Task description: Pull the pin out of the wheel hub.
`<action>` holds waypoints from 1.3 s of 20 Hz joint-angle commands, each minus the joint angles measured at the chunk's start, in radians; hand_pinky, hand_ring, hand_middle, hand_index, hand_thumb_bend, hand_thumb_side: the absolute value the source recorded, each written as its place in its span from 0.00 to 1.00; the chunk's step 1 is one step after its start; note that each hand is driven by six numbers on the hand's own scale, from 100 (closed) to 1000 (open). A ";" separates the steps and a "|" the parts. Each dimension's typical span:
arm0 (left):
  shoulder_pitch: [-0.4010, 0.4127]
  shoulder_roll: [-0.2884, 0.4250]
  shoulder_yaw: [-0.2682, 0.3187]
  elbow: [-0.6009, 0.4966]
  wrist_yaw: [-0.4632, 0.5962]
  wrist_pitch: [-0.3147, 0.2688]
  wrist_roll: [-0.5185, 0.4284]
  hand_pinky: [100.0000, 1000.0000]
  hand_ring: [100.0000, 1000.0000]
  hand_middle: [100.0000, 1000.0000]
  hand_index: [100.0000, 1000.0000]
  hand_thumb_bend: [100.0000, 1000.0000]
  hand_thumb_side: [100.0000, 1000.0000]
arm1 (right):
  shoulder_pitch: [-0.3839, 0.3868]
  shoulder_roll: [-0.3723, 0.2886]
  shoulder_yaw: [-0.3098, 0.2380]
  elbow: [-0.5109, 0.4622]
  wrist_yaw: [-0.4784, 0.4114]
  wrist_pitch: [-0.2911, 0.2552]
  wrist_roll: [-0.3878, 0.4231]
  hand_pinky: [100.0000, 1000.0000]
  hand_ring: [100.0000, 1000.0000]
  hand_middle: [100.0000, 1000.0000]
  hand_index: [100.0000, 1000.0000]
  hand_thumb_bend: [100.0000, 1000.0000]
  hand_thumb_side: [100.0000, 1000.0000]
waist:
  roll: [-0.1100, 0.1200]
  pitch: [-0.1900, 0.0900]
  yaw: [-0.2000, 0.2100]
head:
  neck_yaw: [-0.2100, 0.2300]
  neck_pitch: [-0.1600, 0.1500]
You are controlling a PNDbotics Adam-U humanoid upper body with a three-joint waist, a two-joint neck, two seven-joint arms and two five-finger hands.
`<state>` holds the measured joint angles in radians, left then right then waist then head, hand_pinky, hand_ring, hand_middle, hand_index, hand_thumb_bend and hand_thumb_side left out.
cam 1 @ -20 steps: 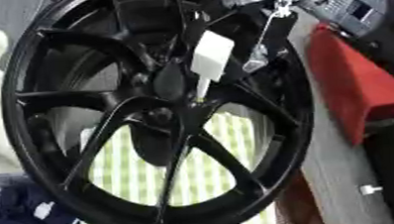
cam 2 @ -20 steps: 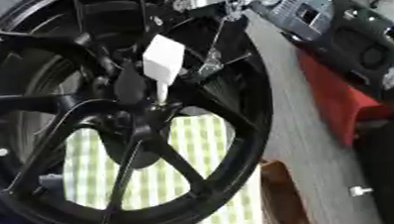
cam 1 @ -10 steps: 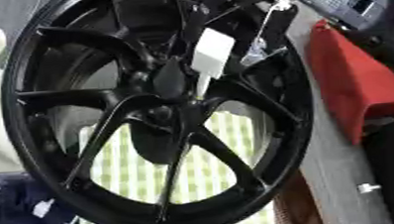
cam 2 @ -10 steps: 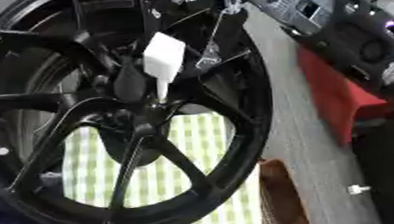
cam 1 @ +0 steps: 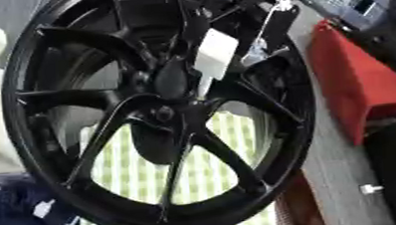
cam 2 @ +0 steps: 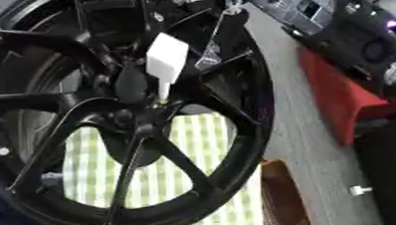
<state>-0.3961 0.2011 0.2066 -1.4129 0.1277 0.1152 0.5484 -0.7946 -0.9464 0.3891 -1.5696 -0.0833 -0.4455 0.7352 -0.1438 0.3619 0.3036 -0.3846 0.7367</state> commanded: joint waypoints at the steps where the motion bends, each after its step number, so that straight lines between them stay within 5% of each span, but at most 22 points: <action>1: -0.011 0.008 0.002 -0.016 -0.001 0.002 0.002 0.67 0.56 0.48 0.73 0.31 0.66 | -0.010 -0.039 -0.009 -0.013 -0.015 -0.165 0.172 0.73 0.72 0.45 0.62 0.31 0.00 | 0.006 -0.029 0.001 | -0.006 -0.002; 18: -0.011 0.008 0.002 -0.014 -0.002 0.003 0.002 0.67 0.56 0.48 0.73 0.31 0.66 | -0.005 -0.043 -0.011 -0.009 -0.014 -0.150 0.172 0.72 0.69 0.38 0.55 0.29 0.00 | 0.006 -0.033 0.001 | -0.013 -0.005; 23: -0.010 0.008 0.003 -0.014 -0.002 0.003 0.003 0.67 0.56 0.48 0.73 0.32 0.66 | -0.002 -0.047 -0.016 -0.007 -0.005 -0.153 0.172 0.73 0.71 0.44 0.61 0.30 0.00 | 0.006 -0.034 0.000 | -0.014 -0.005; 26: -0.008 0.010 0.004 -0.013 -0.001 0.003 0.004 0.67 0.56 0.48 0.73 0.32 0.66 | -0.003 -0.053 -0.019 -0.018 0.007 -0.172 0.172 0.77 0.77 0.58 0.75 0.37 0.00 | 0.006 -0.036 -0.003 | -0.016 -0.002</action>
<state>-0.3961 0.2010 0.2067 -1.4128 0.1277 0.1173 0.5504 -0.7858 -0.9559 0.3883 -1.5729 -0.0844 -0.4412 0.7396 -0.1440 0.3540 0.3021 -0.3964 0.7369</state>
